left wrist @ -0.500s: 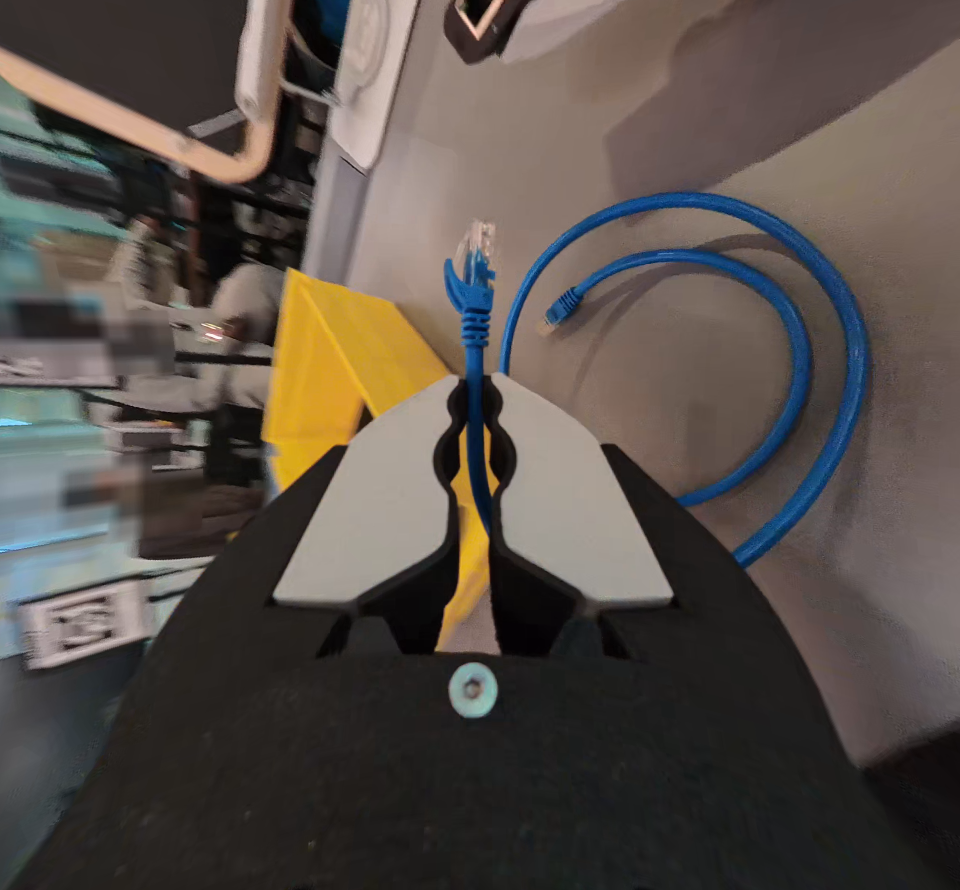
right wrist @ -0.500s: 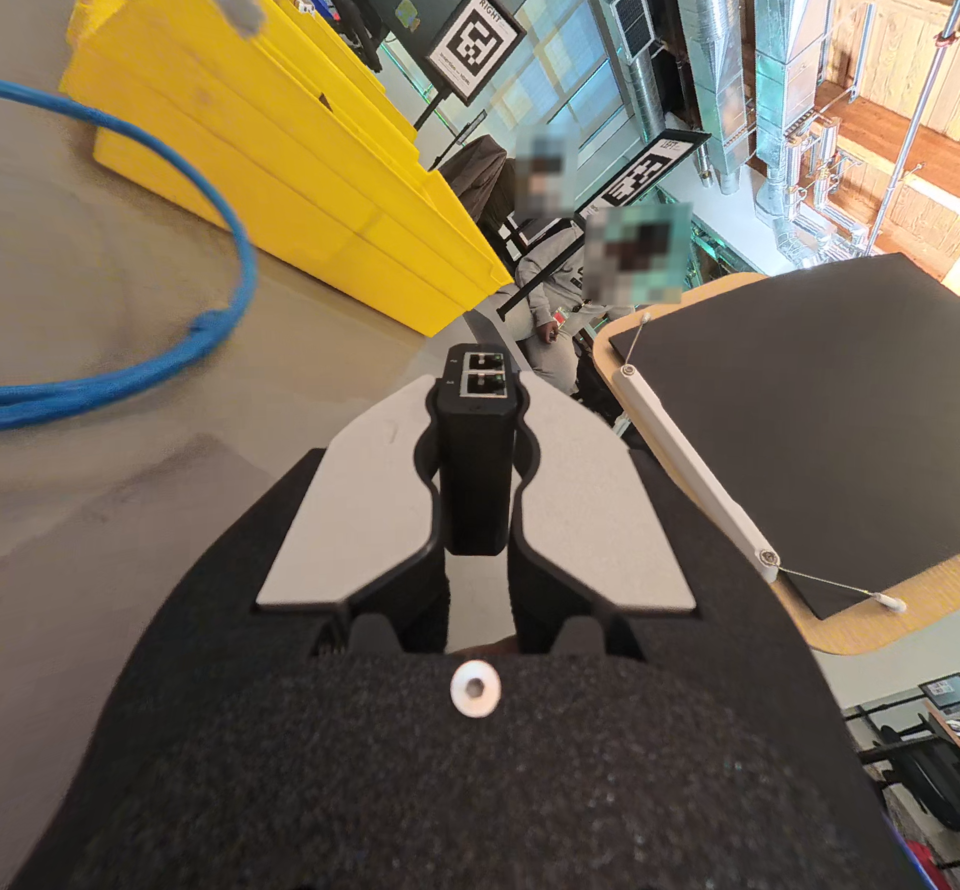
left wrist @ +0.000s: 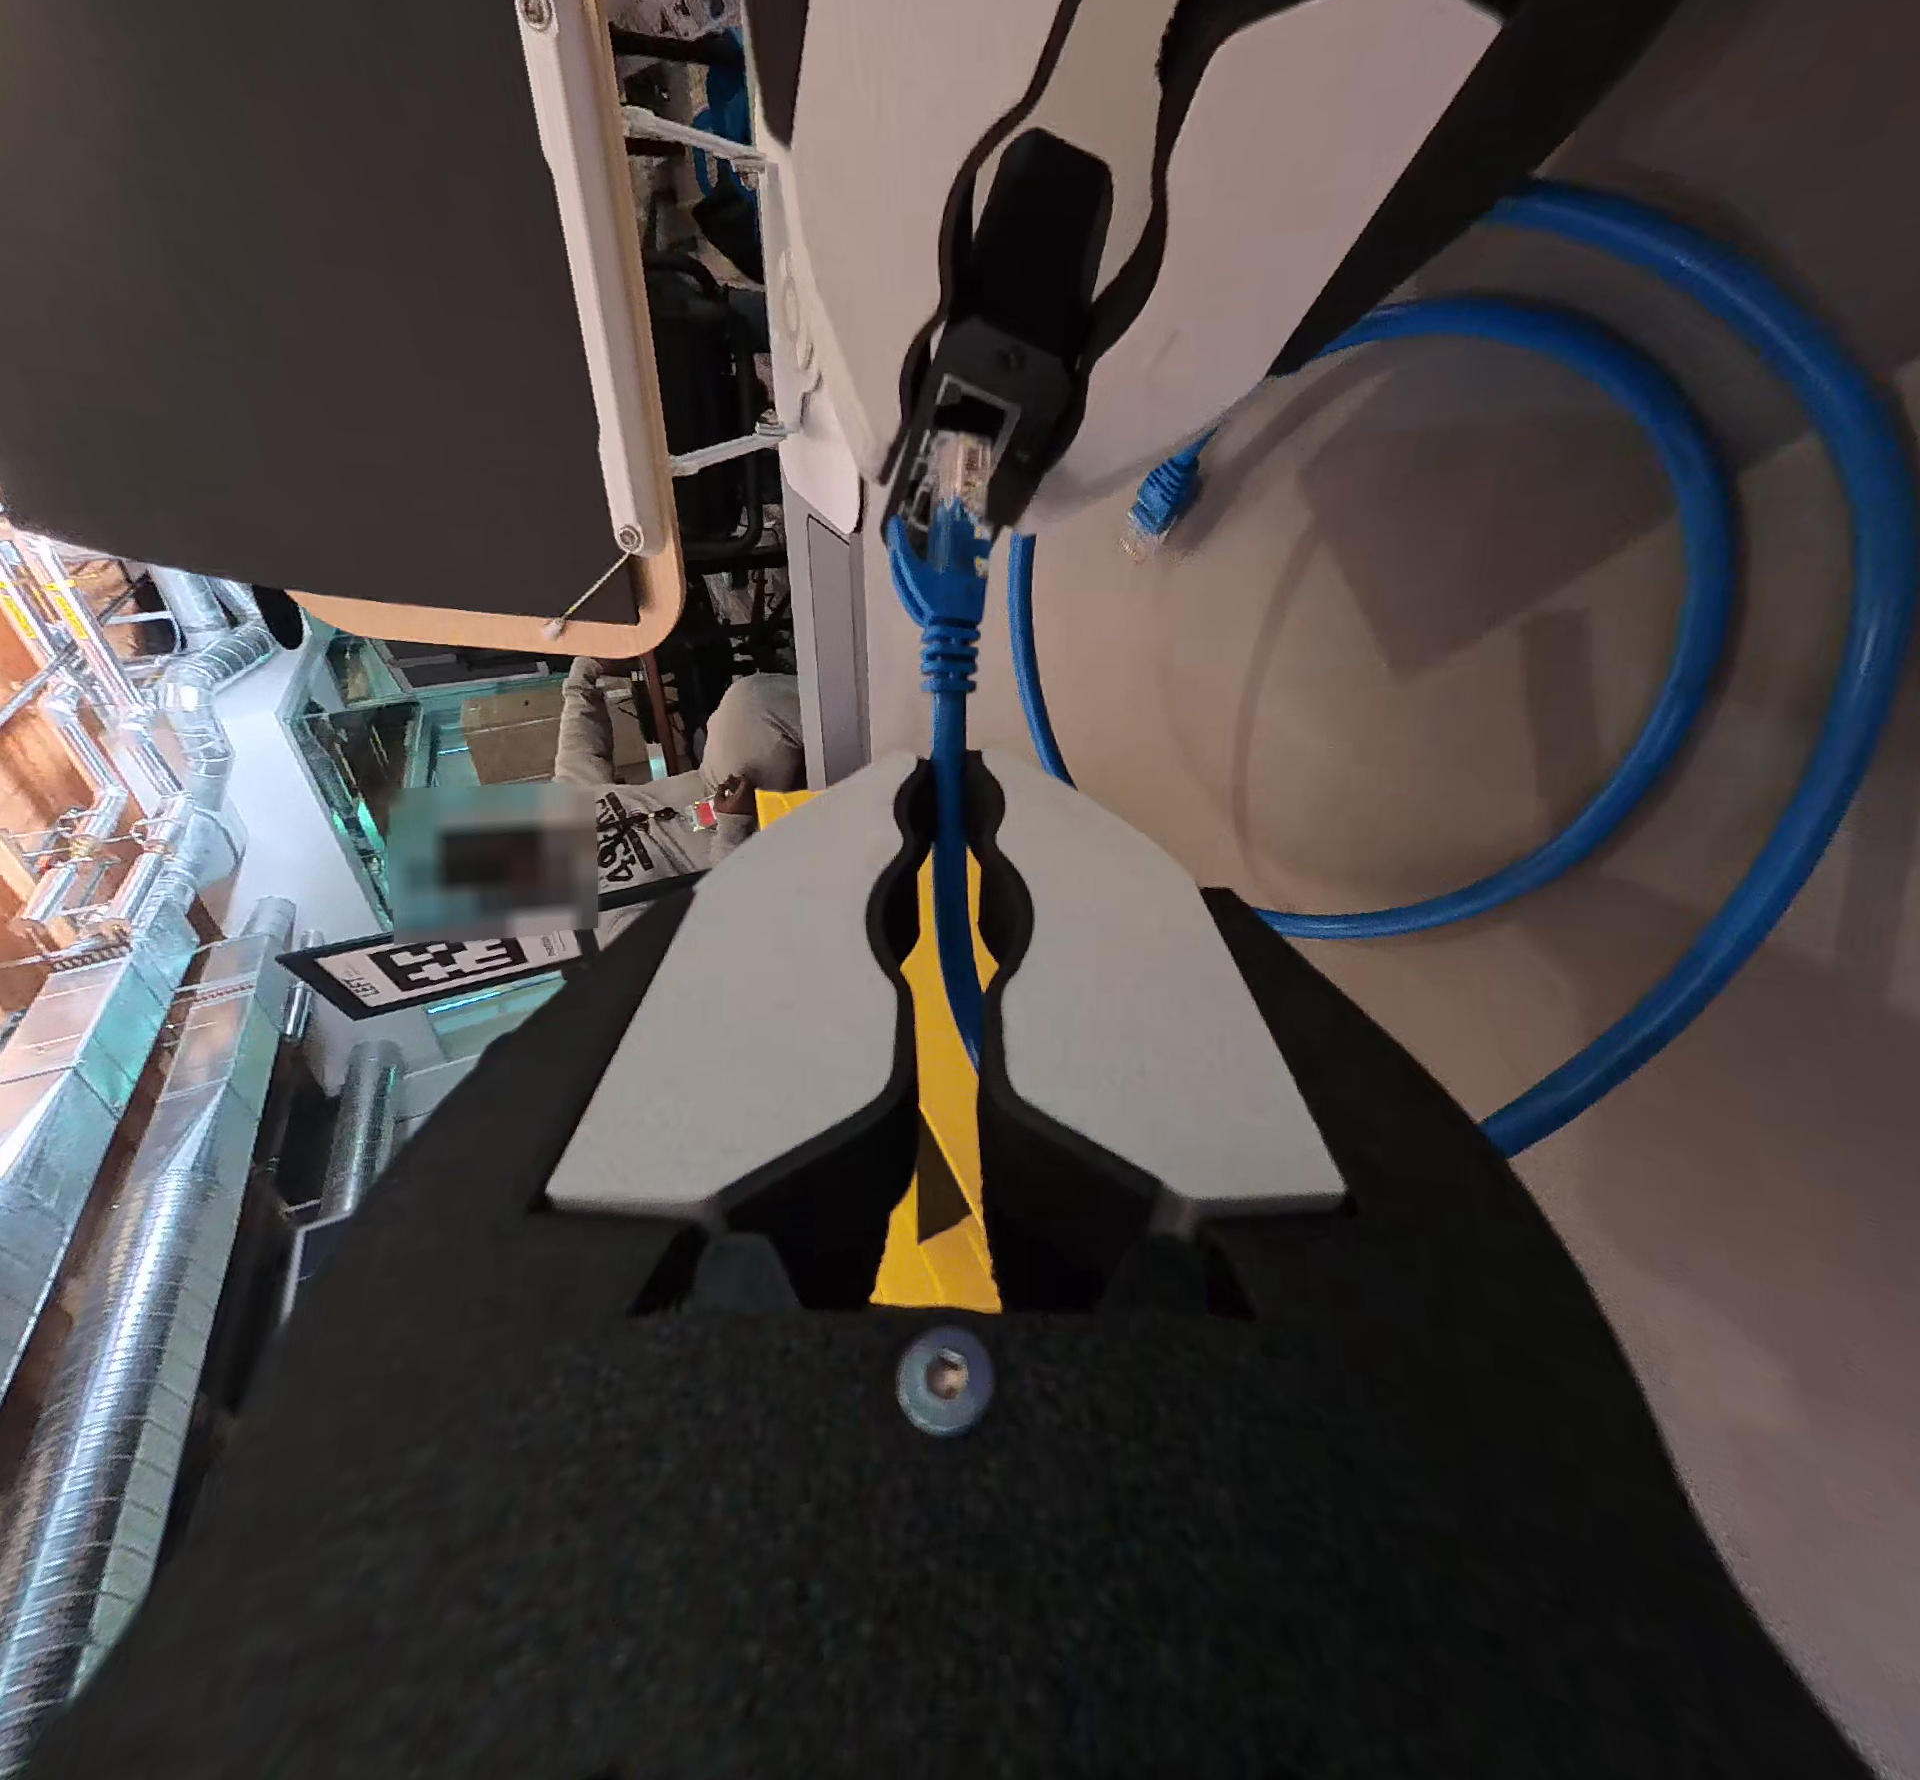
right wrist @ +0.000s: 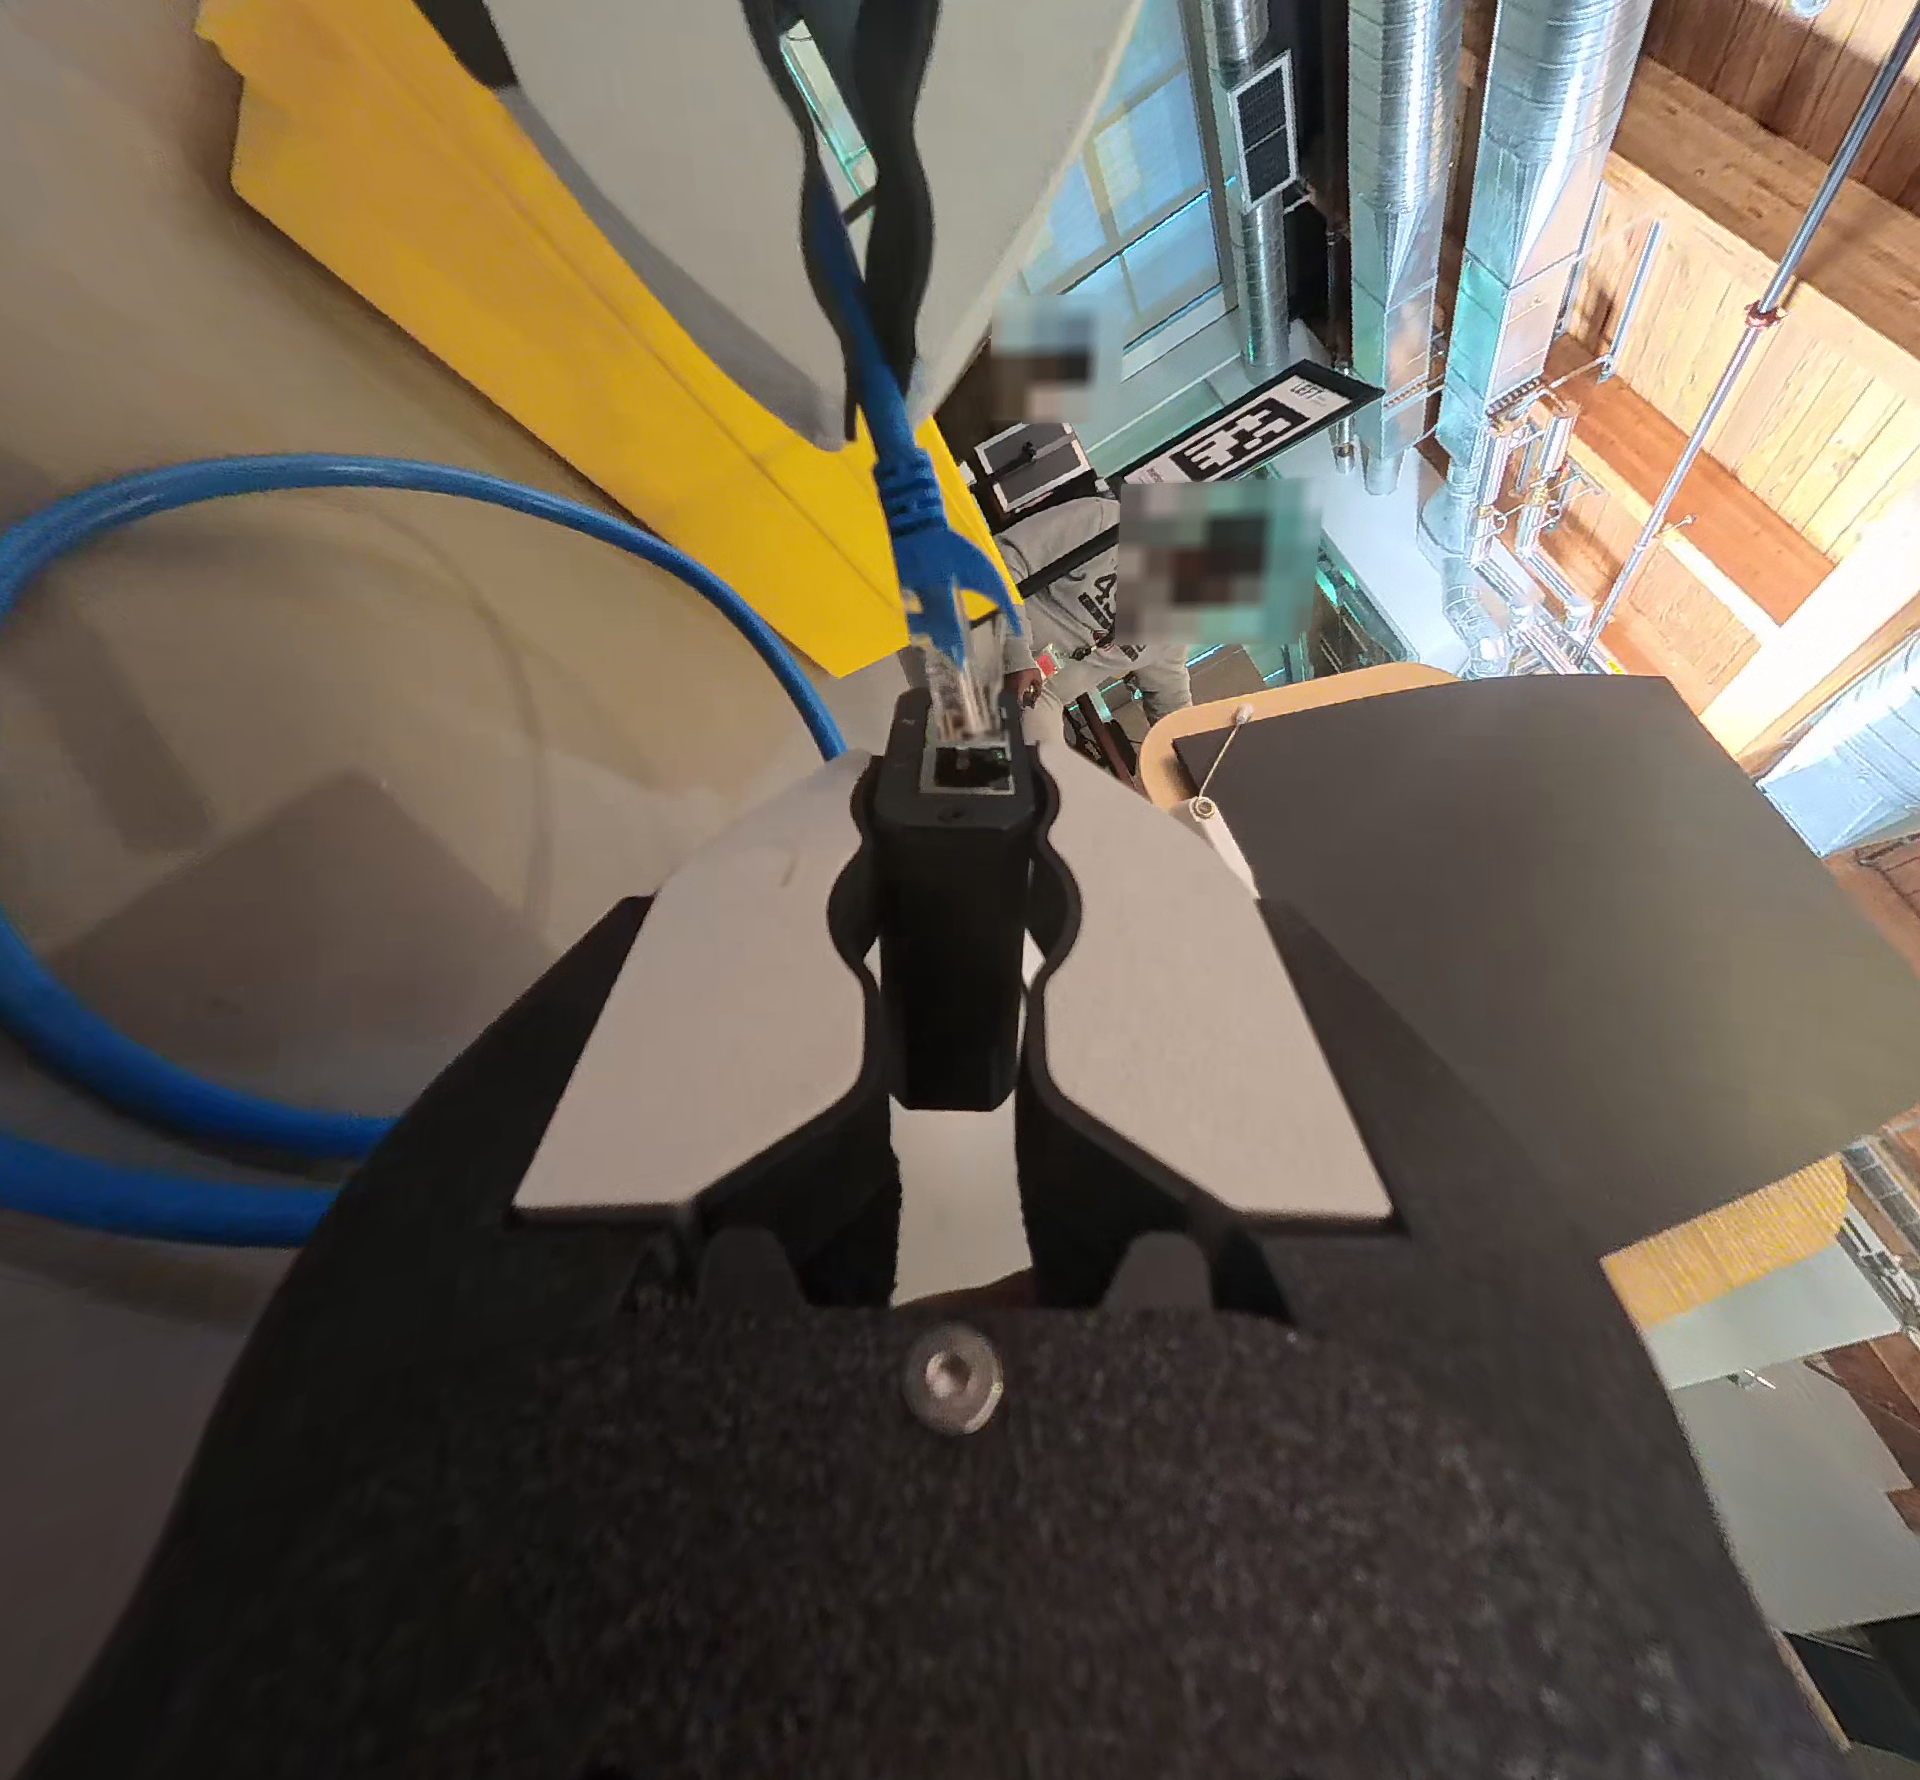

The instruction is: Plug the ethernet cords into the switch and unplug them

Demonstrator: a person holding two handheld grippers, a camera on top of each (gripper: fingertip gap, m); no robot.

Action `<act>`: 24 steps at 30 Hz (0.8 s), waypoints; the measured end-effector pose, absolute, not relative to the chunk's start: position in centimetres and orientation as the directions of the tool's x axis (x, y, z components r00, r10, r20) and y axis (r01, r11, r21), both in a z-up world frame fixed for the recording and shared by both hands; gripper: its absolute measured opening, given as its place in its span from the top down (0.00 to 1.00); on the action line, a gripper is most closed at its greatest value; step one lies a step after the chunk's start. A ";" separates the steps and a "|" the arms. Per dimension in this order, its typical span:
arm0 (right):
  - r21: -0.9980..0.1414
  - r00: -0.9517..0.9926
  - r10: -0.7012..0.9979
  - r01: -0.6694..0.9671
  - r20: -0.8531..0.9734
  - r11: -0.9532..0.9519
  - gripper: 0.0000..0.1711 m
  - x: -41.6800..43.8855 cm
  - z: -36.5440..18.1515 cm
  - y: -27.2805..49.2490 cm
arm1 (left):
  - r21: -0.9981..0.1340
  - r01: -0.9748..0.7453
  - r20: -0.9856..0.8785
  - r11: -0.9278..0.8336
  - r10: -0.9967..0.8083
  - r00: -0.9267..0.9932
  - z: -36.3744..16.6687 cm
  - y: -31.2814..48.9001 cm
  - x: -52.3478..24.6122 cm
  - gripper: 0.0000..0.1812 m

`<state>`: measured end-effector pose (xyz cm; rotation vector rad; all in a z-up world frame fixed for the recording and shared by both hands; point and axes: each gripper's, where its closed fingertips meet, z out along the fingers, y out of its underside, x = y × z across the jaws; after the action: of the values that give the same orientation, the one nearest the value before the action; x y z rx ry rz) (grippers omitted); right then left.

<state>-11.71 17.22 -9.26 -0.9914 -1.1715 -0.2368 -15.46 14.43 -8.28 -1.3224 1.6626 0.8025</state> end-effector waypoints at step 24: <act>-0.499 0.345 0.366 0.682 0.864 0.535 0.86 -12.2 -11.2 17.7 | -0.316 -0.937 -0.762 0.151 -0.629 0.155 -9.3 14.4 -15.5 0.97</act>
<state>-12.24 17.68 -11.24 -1.0527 -1.2602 -0.2641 -15.51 14.39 -9.27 -1.5625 1.5590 0.4460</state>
